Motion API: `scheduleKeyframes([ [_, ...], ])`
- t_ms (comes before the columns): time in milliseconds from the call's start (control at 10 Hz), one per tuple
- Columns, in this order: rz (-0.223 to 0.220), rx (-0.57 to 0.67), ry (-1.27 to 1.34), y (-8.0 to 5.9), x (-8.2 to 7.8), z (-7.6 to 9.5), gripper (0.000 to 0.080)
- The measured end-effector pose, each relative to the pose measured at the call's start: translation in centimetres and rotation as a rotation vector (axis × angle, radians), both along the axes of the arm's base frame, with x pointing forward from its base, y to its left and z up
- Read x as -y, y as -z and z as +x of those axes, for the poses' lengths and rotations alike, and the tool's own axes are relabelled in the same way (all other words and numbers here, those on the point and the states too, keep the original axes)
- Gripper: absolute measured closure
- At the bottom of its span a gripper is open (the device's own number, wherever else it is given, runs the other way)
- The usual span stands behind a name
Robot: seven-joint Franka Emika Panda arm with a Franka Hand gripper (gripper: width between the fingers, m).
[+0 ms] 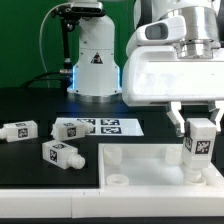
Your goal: Assemble square table
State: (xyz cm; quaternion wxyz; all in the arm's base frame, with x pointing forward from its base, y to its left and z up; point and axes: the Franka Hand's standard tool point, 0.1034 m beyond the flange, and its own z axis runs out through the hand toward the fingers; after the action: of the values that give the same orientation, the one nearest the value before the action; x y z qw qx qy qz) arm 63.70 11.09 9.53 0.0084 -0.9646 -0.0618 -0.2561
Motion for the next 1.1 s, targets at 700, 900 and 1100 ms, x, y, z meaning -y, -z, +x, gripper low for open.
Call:
scheduleKeyframes([
  [700,-0.007,0.019,-0.008,1.5,-0.3,-0.4,0.0512],
  [900,-0.008,0.045,-0.01,1.5,-0.4,-0.4,0.0512],
  [1100,-0.008,0.041,-0.01,1.5,-0.4,-0.3,0.0512],
])
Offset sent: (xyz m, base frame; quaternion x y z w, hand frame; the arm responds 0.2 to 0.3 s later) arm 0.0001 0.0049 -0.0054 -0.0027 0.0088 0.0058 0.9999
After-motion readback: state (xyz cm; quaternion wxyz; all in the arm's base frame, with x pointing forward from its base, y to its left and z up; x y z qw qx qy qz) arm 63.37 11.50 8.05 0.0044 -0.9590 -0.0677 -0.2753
